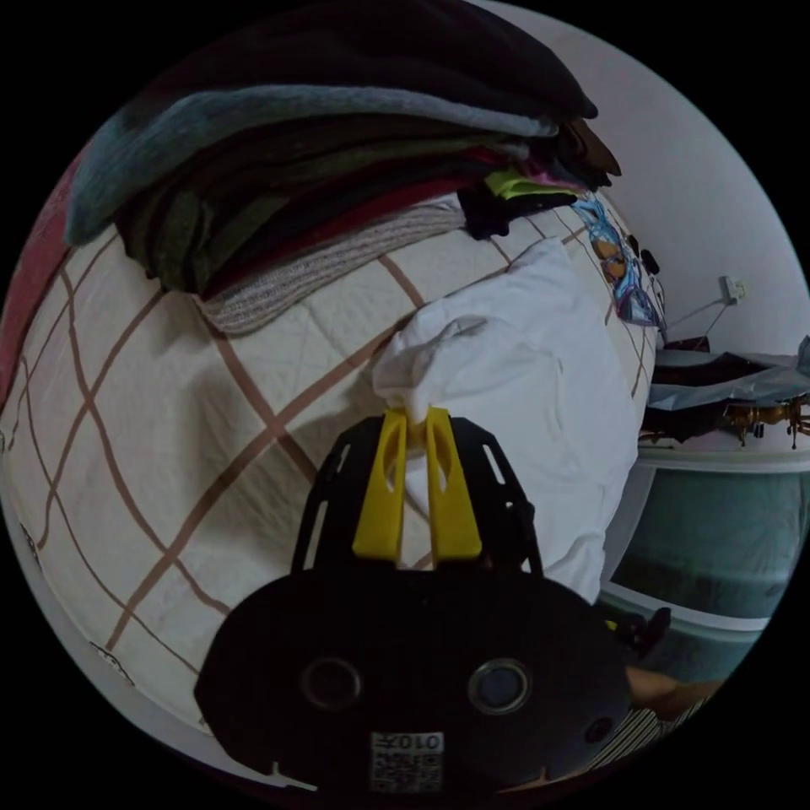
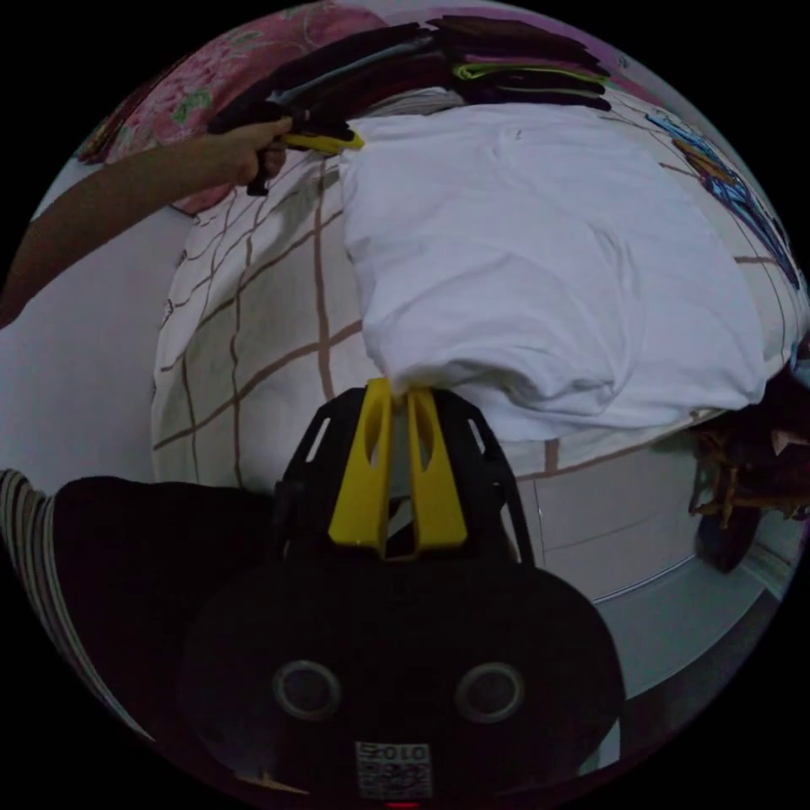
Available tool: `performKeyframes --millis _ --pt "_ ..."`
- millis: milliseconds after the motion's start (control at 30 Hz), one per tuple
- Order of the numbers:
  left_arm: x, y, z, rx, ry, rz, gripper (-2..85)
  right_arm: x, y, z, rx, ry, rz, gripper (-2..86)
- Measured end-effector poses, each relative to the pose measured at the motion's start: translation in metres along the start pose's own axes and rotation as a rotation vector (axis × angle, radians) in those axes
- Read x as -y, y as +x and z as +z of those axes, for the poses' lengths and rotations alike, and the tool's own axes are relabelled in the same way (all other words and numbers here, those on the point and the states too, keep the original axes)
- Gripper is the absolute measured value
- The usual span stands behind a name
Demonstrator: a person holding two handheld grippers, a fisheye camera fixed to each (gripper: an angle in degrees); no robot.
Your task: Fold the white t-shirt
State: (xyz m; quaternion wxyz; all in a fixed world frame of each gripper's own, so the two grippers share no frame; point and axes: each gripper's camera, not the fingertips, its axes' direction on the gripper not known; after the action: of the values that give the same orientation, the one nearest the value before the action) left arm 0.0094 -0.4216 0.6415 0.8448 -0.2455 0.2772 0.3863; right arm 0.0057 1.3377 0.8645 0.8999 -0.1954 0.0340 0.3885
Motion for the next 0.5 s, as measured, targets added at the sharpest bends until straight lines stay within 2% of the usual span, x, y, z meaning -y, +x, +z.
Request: performKeyframes --millis 233,333,500 --pt "-0.007 0.014 0.028 0.112 -0.060 0.070 4.2 -0.029 0.025 -0.001 0.097 0.029 0.022 4.3" --pt "-0.011 0.013 0.034 0.077 -0.059 0.024 4.8 -0.022 0.026 0.007 0.042 -0.040 -0.031 4.2" --pt "-0.029 0.013 0.023 0.014 0.017 -0.005 5.7 -0.043 0.043 -0.016 0.061 -0.015 -0.044 3.8"
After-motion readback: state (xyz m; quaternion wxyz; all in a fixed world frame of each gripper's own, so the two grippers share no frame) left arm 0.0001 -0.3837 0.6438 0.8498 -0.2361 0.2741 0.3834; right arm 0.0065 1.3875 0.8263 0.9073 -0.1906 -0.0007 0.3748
